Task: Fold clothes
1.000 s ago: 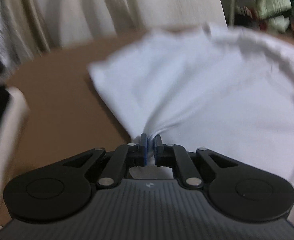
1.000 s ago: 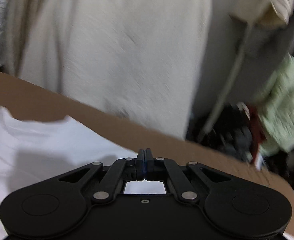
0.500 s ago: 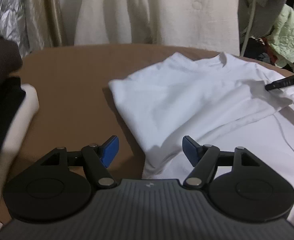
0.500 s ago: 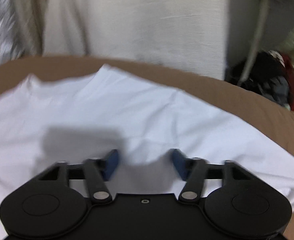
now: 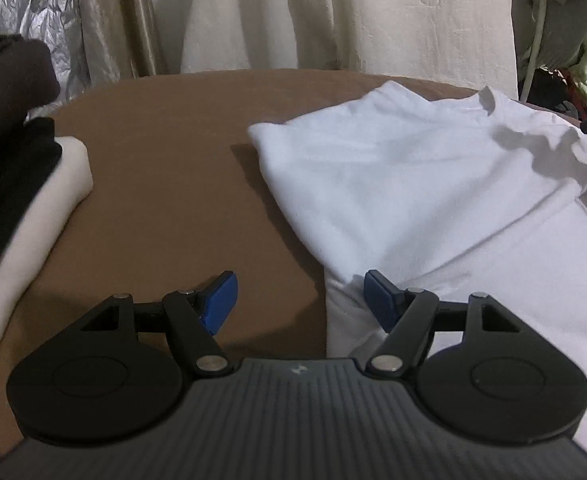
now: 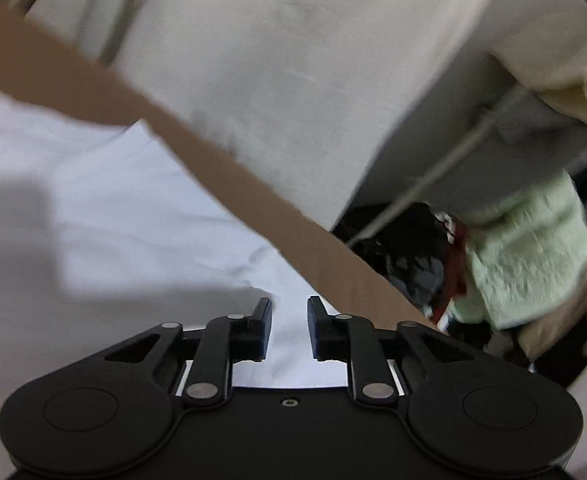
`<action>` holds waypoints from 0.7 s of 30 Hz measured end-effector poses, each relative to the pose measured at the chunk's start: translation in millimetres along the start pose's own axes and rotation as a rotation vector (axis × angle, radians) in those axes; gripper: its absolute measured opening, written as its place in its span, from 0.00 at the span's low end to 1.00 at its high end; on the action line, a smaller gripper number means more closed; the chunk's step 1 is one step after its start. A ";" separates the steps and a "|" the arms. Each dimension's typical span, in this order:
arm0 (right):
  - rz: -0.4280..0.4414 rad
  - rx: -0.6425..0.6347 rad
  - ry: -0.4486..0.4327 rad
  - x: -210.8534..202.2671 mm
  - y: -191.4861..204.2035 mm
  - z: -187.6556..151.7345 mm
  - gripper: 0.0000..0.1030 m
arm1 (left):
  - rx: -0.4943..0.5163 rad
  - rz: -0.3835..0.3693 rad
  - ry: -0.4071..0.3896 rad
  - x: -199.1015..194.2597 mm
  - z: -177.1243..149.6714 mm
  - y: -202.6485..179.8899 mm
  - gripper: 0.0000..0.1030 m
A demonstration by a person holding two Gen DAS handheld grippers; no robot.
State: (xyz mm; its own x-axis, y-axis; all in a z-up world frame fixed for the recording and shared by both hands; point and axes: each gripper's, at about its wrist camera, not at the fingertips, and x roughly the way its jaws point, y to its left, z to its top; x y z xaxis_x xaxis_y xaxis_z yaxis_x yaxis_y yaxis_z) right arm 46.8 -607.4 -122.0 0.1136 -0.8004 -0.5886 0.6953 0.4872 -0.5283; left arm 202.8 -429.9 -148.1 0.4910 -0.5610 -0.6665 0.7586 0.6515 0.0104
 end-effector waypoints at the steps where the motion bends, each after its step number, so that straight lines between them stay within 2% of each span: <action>1: 0.062 0.082 -0.002 -7.0 -5.2 -1.6 0.26 | 0.004 0.003 -0.017 -2.6 0.6 -0.9 0.68; 2: 0.133 0.159 -0.014 -14.4 -9.8 -3.6 0.30 | 0.019 -0.007 -0.056 -7.6 0.7 -4.6 0.68; 4: 0.319 0.296 -0.045 -30.5 -14.4 -10.7 0.51 | 0.075 -0.102 -0.184 -23.1 -1.2 -12.3 0.69; 6: 0.484 0.348 -0.032 -37.0 -9.3 -17.2 0.54 | 0.074 -0.158 -0.244 -32.5 -4.6 -18.5 0.73; 7: 0.556 0.349 -0.011 -37.6 -4.0 -20.7 0.54 | 0.065 -0.170 -0.231 -33.3 -4.4 -22.1 0.76; 8: 0.572 0.308 0.021 -36.1 3.5 -23.9 0.54 | 0.055 -0.181 -0.217 -34.0 -4.2 -25.6 0.77; 9: 0.585 0.266 0.050 -34.5 10.7 -27.2 0.54 | 0.041 -0.183 -0.169 -28.6 -4.6 -27.1 0.77; 10: 0.557 0.225 0.053 -31.1 13.9 -33.0 0.55 | 0.027 -0.184 -0.121 -23.0 -4.9 -28.6 0.77; 11: 0.530 0.186 0.053 -27.9 16.4 -38.9 0.56 | 0.016 -0.145 -0.083 -16.8 -7.0 -26.3 0.77; 12: 0.514 0.183 0.028 -28.0 10.0 -46.5 0.58 | 0.005 -0.105 -0.046 -10.6 -9.1 -23.9 0.77; 14: 0.449 0.242 0.043 -22.7 -4.1 -55.6 0.58 | -0.016 -0.024 0.028 1.8 -13.4 -19.2 0.83; 15: 0.402 0.271 0.061 -21.1 -12.8 -60.2 0.59 | -0.019 0.012 0.001 -4.4 -15.6 -17.6 0.83; 17: 0.330 0.308 0.083 -20.4 -29.1 -68.3 0.59 | 0.007 0.055 -0.003 -11.3 -13.5 -18.6 0.82; 20: 0.217 0.303 0.103 -25.7 -47.5 -72.6 0.59 | 0.023 0.059 -0.011 -21.1 -11.5 -22.4 0.81; 21: 0.205 0.297 0.093 -29.8 -53.8 -70.8 0.59 | 0.031 0.048 -0.004 -22.2 -10.8 -26.0 0.82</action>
State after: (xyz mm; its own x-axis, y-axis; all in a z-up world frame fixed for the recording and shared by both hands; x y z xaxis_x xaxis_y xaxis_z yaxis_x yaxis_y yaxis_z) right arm -44.2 -585.0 -119.4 0.2164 -0.6550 -0.7240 0.8418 0.5008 -0.2014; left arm 167.6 -428.9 -141.7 0.5293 -0.5314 -0.6614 0.7466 0.6620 0.0656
